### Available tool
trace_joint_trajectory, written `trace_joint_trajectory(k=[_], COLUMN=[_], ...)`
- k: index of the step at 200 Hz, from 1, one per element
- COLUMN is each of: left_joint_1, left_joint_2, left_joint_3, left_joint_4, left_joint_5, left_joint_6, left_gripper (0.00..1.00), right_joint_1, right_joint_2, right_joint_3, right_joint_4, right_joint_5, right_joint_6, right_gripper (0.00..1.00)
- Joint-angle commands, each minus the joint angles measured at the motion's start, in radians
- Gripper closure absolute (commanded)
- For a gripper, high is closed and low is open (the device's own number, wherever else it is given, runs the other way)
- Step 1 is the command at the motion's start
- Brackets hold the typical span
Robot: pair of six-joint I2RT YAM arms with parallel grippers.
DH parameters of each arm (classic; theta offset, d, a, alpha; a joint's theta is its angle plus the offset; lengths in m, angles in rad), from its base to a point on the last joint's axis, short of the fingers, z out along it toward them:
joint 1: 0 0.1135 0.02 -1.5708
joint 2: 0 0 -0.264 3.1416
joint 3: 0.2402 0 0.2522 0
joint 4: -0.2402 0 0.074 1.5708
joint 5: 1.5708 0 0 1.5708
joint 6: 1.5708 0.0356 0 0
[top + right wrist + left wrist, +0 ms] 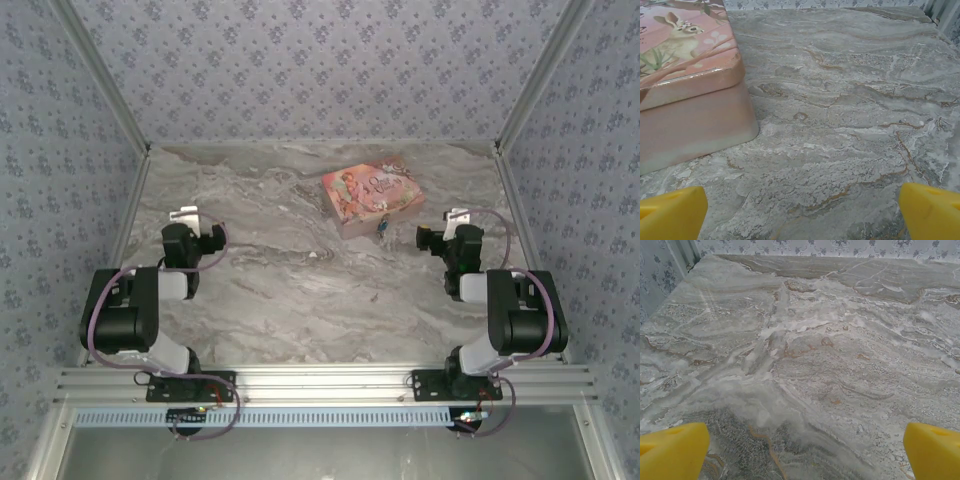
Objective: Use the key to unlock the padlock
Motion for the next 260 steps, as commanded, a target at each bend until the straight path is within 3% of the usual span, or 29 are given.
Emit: trace_joint_trajectory(k=[1, 127, 168, 192, 220, 239, 260], left_joint_1=[-0.004, 0.002, 0.003, 0.001, -0.009, -0.035, -0.131], left_joint_2=[-0.006, -0.014, -0.27, -0.428, -0.463, -0.462, -0.47], left_joint_3=[-0.005, -0.006, -0.019, 0.069, 0.226, 0.253, 0.227], left_joint_4=[-0.001, -0.003, -0.174, -0.431, -0.776, -0.842, -0.826], left_joint_5=[-0.008, -0.025, -0.095, -0.05, 0.058, 0.181, 0.247], left_joint_6=[0.012, -0.003, -0.037, -0.165, -0.441, -0.596, -0.72], left_gripper=[0.01, 0.01, 0.01, 0.01, 0.0, 0.01, 0.0], right_joint_1=[0.004, -0.007, -0.028, -0.009, 0.075, 0.169, 0.271], right_joint_2=[0.006, 0.002, -0.215, -0.342, -0.457, -0.499, -0.507], right_joint_3=[0.006, 0.003, 0.084, 0.149, 0.199, 0.235, 0.257], right_joint_4=[0.004, 0.008, -0.289, -0.499, -0.688, -0.835, -0.971], right_joint_5=[0.018, -0.001, 0.019, 0.0, -0.016, -0.017, -0.033], right_joint_6=[-0.011, -0.003, 0.041, 0.131, 0.255, 0.31, 0.384], right_gripper=[0.0, 0.0, 0.0, 0.0, 0.0, 0.02, 0.06])
